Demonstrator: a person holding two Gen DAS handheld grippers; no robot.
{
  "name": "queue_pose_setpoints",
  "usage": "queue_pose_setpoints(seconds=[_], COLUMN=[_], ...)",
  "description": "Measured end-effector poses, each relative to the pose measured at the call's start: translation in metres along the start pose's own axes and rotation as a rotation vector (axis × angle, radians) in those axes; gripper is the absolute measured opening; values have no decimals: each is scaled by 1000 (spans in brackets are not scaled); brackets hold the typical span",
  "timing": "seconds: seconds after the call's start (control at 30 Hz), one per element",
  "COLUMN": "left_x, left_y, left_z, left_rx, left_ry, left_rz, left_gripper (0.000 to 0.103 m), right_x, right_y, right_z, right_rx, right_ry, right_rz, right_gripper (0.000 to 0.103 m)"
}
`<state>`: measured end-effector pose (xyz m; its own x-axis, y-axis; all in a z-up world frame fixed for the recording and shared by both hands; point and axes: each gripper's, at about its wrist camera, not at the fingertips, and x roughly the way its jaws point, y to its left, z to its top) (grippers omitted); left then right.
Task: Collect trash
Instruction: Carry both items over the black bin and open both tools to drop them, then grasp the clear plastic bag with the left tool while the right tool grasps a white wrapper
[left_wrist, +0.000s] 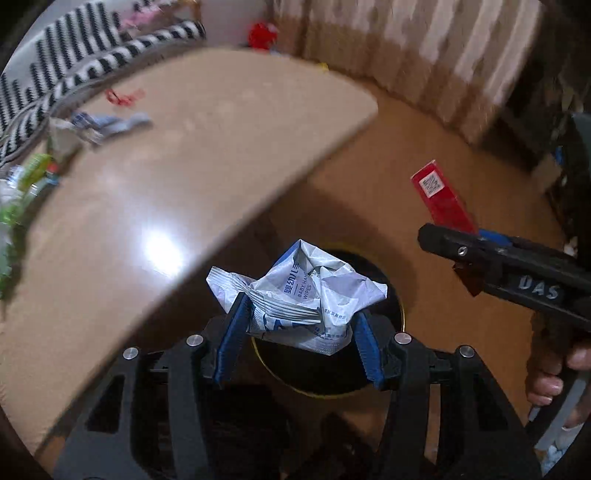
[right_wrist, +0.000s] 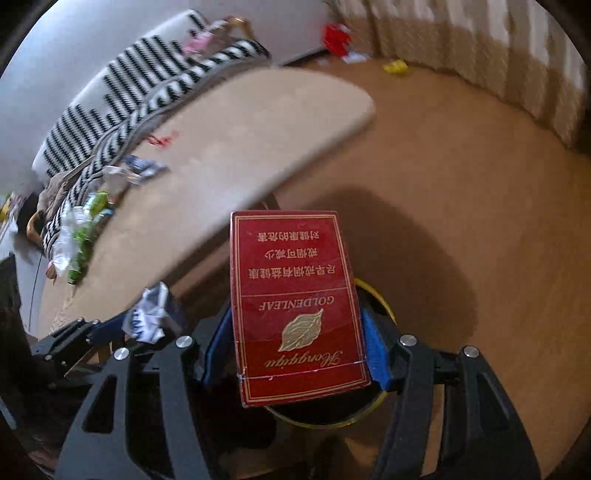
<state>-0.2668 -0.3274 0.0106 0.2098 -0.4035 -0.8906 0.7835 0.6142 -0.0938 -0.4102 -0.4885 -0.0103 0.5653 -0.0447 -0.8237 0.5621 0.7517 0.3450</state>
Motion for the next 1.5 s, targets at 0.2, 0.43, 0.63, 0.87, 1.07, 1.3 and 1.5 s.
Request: queue_pose_setpoints(seconds=[0.2,0.43,0.63,0.87,1.07,1.3,1.5], left_x=[29,34,8,-76,-130,-130,-92], left_y=[-3,-15,6,115,233,306,351], left_z=[-5,-4,1,-10,-45,-30,5], left_rx=[-14,21,-6,-270,-563,-664,-707], left_ry=[71,74,59,-154,-217,-230,-198], left_rz=[15,-5,-29,164,364,438,417], left_gripper=[53,97,97,97,97,97,97], right_x=[25,45,31,35,40,59,106], right_y=[-21,-15,-36,-4,61,162,240], right_z=[-11,-7,-3,2,22,59,95], right_rx=[69,135,225,92,-28,-280,-581], right_ry=[59,95,-9,-86,-133,-162,-167], right_rz=[21,52,-81,-182,-108,-69,-105], right_gripper=[59,96,96,96,96,96,96])
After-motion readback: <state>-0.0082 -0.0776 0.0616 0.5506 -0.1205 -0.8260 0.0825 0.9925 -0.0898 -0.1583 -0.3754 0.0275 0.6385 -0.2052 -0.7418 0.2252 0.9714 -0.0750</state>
